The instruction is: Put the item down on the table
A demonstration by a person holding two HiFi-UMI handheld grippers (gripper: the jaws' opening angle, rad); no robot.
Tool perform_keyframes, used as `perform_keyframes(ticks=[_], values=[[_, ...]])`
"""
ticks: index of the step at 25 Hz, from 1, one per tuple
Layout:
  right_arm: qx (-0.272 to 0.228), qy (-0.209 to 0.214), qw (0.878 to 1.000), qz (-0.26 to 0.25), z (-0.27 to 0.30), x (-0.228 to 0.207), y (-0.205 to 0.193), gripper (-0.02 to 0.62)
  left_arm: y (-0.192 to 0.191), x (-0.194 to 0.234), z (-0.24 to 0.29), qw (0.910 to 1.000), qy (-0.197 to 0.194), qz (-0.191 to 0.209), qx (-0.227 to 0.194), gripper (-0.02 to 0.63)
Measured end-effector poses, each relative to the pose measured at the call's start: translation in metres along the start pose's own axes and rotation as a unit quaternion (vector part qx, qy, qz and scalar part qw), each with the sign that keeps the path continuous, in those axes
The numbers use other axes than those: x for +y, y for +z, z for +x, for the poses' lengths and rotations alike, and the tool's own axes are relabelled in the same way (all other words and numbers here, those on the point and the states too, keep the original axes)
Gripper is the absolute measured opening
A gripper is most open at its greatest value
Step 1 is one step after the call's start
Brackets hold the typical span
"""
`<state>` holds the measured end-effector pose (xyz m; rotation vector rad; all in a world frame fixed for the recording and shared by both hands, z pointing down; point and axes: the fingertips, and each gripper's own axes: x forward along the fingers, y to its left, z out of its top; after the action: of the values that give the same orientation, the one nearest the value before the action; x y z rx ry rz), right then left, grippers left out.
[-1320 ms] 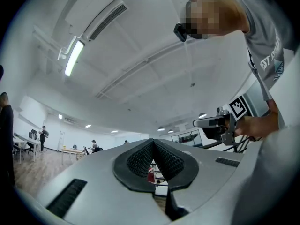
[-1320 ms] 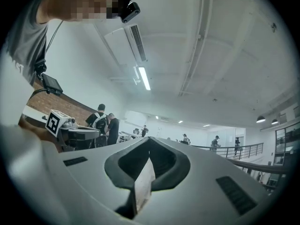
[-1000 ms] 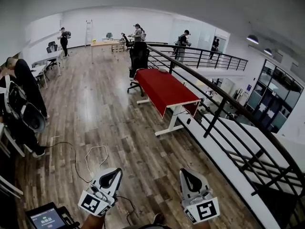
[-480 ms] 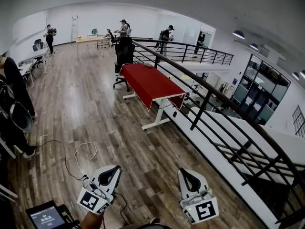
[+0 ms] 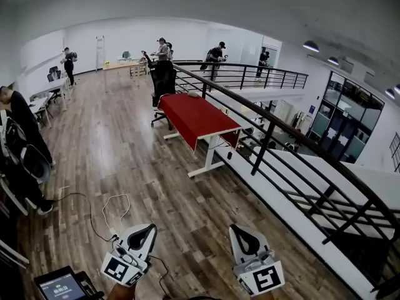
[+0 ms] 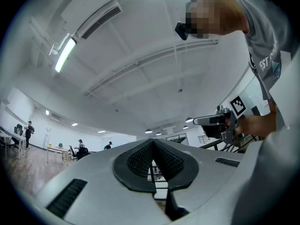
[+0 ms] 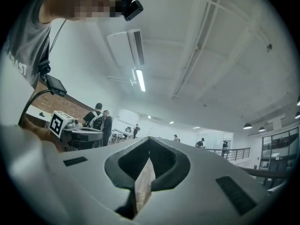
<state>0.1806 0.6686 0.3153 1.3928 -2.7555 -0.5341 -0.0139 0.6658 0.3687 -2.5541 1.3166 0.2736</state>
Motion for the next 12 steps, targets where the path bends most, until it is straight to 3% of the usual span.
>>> perform_keyframes(ticks=[7, 12], values=[[0.018, -0.011, 1.000, 0.008, -0.091, -0.040, -0.013, 0.002, -0.004, -0.100, 0.021, 0.9996, -0.026, -0.009, 0.011, 0.000], [0.019, -0.015, 1.000, 0.009, -0.140, -0.060, -0.015, 0.002, 0.002, -0.150, 0.024, 0.9995, -0.027, -0.004, 0.013, 0.000]])
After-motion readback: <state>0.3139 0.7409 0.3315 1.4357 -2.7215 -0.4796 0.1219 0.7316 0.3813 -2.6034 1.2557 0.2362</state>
